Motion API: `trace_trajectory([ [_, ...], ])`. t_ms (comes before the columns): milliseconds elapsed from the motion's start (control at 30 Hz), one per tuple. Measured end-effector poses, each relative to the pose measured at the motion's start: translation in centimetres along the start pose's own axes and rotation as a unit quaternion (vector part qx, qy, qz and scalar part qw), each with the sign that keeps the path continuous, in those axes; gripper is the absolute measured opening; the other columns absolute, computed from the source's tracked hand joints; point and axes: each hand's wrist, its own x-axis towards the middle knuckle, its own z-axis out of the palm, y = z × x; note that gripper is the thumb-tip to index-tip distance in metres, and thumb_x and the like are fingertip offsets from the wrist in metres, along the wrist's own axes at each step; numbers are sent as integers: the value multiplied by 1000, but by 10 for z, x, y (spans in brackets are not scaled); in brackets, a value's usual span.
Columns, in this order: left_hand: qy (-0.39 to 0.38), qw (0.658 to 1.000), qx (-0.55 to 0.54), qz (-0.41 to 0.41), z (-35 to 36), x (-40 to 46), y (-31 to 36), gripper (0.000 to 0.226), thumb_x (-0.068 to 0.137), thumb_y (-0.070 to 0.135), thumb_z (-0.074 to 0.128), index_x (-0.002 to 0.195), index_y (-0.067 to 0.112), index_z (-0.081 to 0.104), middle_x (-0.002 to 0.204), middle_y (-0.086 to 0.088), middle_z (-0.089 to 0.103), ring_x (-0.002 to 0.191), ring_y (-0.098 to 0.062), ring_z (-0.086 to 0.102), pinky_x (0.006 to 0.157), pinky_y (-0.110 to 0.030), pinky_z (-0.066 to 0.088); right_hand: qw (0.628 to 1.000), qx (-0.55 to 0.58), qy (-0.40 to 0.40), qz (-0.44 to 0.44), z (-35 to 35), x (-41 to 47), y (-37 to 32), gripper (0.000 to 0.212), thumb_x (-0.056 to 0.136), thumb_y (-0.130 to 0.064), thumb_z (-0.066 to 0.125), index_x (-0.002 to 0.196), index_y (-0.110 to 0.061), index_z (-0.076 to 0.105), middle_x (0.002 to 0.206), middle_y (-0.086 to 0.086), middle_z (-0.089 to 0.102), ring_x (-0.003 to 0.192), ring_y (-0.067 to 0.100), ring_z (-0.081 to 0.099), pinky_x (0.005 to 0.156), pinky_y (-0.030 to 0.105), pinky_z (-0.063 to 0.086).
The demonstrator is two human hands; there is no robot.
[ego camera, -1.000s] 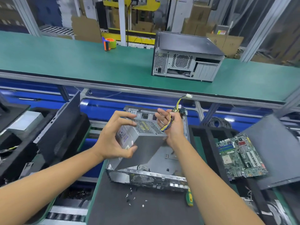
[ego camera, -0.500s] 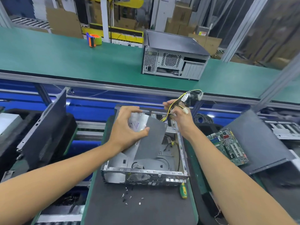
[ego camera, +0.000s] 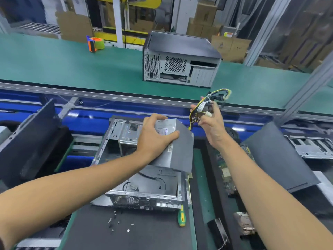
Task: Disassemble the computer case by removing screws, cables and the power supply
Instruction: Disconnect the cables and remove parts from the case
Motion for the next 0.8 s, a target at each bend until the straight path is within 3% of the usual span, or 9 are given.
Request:
trace_trajectory([
  [133,10,1000,-1,-24,59,4,20,59,55,64,75,107,44,55,111,14,51,98,5,55,78,-25,48,998,-59,-12,11,-50,14,-3,70,63,-2,60,131,-21,54,118,14,73,106,21,68,75,30,55],
  [233,20,999,4,-50,106,5,26,60,53,64,74,105,43,54,110,13,52,96,0,56,79,-29,49,995,-91,1,25,-78,22,4,51,63,-14,65,113,-17,55,111,9,76,97,14,70,73,24,53],
  [333,11,997,17,-76,152,3,21,58,54,61,76,104,42,53,109,16,49,94,8,51,80,-29,45,992,-116,-2,43,-105,23,24,37,67,-16,63,103,-14,53,106,5,78,84,6,69,70,19,52],
  [400,-6,995,30,-92,179,0,14,55,57,56,80,102,42,52,110,15,47,91,13,49,77,-28,42,986,-150,-3,72,-123,19,43,35,68,-18,63,101,-13,54,106,0,77,84,6,66,74,28,52],
  [500,-24,991,55,-123,212,-6,-4,54,60,50,84,102,40,51,113,11,48,85,8,52,74,-29,45,980,-150,17,132,-148,9,77,25,74,-10,60,98,-13,55,110,-5,76,91,9,65,83,37,50],
  [600,-30,985,68,-156,239,-12,-21,55,60,50,83,103,39,51,116,10,50,86,-5,60,76,-33,52,976,-98,71,181,-164,1,104,23,83,8,54,91,-14,54,103,4,68,88,19,57,82,41,44],
  [700,-18,982,80,-170,259,-14,-30,55,57,55,80,101,41,49,111,16,41,82,4,57,70,-32,51,967,-77,121,212,-172,0,119,25,87,10,51,90,-14,55,84,3,57,77,17,50,74,36,43],
  [800,-19,980,87,-178,275,-14,-37,55,56,55,80,100,42,48,110,18,38,81,6,56,65,-31,47,960,-45,151,232,-177,1,126,26,87,11,49,88,-15,52,81,3,55,74,16,51,67,30,45],
])
